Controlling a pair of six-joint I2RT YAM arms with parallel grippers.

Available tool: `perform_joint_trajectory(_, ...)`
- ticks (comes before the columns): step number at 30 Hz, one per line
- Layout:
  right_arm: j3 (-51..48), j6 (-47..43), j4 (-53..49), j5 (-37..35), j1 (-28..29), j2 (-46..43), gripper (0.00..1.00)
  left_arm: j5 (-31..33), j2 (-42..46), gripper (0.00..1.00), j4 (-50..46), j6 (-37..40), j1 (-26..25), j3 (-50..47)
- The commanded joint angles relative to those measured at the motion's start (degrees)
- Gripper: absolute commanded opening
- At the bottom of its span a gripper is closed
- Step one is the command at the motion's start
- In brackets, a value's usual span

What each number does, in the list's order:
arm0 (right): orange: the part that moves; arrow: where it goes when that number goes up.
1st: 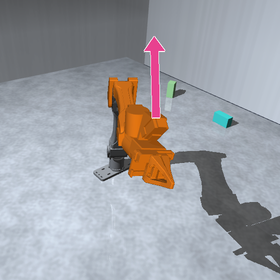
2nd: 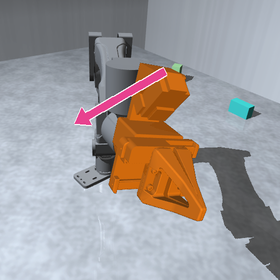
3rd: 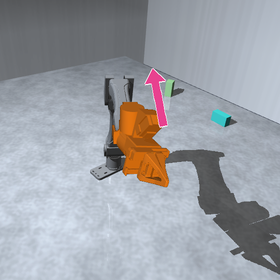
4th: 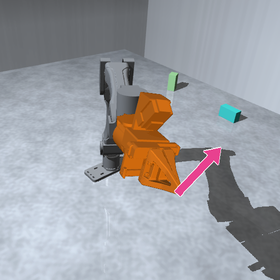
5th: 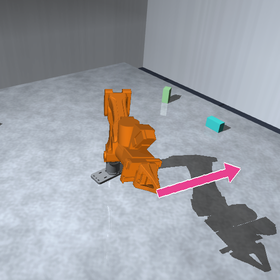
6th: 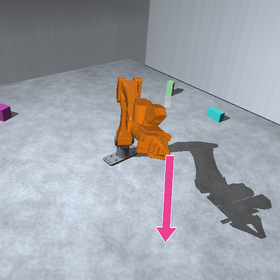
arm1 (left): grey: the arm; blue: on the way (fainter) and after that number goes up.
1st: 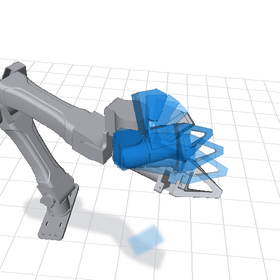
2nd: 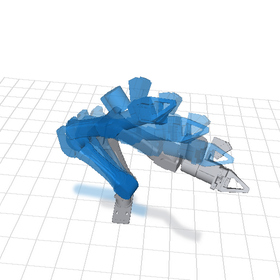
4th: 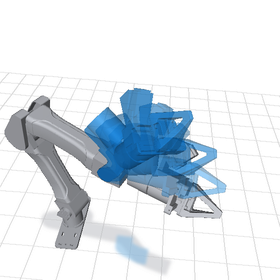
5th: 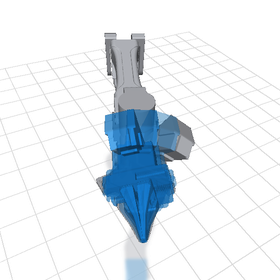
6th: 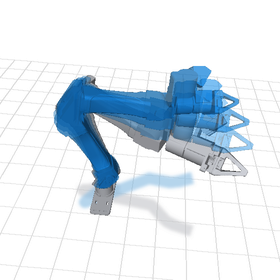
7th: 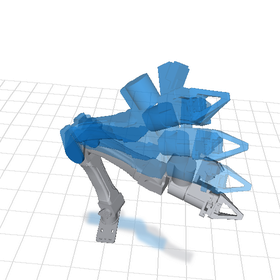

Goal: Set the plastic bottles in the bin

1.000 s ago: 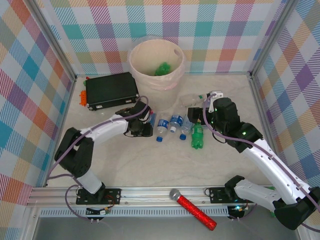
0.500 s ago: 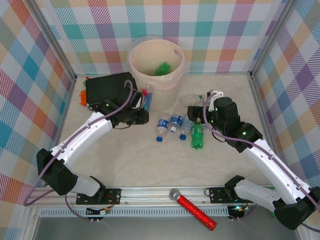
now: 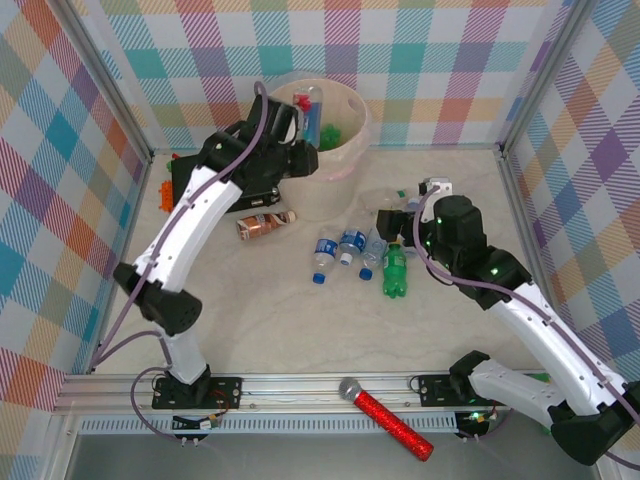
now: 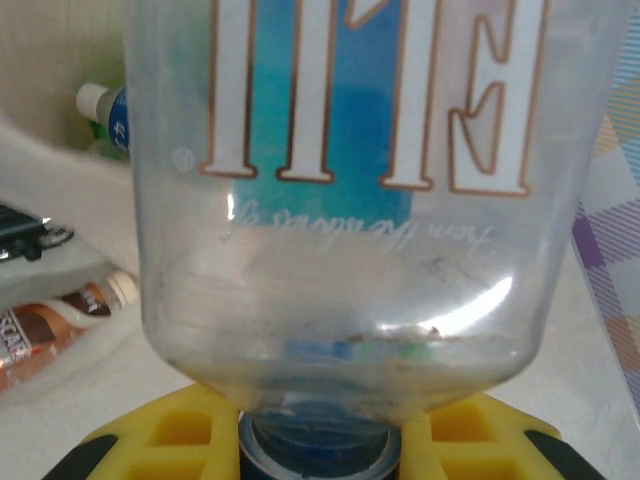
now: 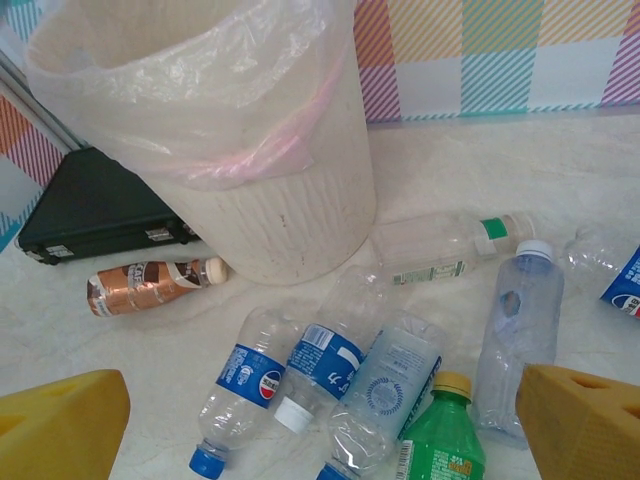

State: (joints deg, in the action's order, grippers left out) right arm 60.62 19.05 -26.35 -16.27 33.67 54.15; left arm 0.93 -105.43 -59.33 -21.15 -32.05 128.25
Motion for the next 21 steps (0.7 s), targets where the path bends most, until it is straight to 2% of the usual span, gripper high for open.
perform_joint_trajectory(1, 0.9, -0.2, 1.0, -0.1, -0.1, -1.3, 0.99, -0.5, -4.1, 0.2, -3.7, 1.1, 2.1, 7.5)
perform_joint_trajectory(6, 0.8, -0.1, 0.8, 0.2, -0.1, -1.5, 0.99, -1.2, -9.1, 0.2, -1.8, 0.0, 4.9, 14.2)
perform_joint_trajectory(15, 0.2, 0.7, 1.1, 0.5, -0.1, -0.9, 0.99, -2.7, -12.1, 0.22, 8.4, -0.3, 6.8, 14.3)
perform_joint_trajectory(21, -0.2, 1.0, 0.9, 0.1, -0.1, -1.3, 0.99, -1.7, -13.2, 0.23, 11.4, -0.5, 7.4, 14.3)
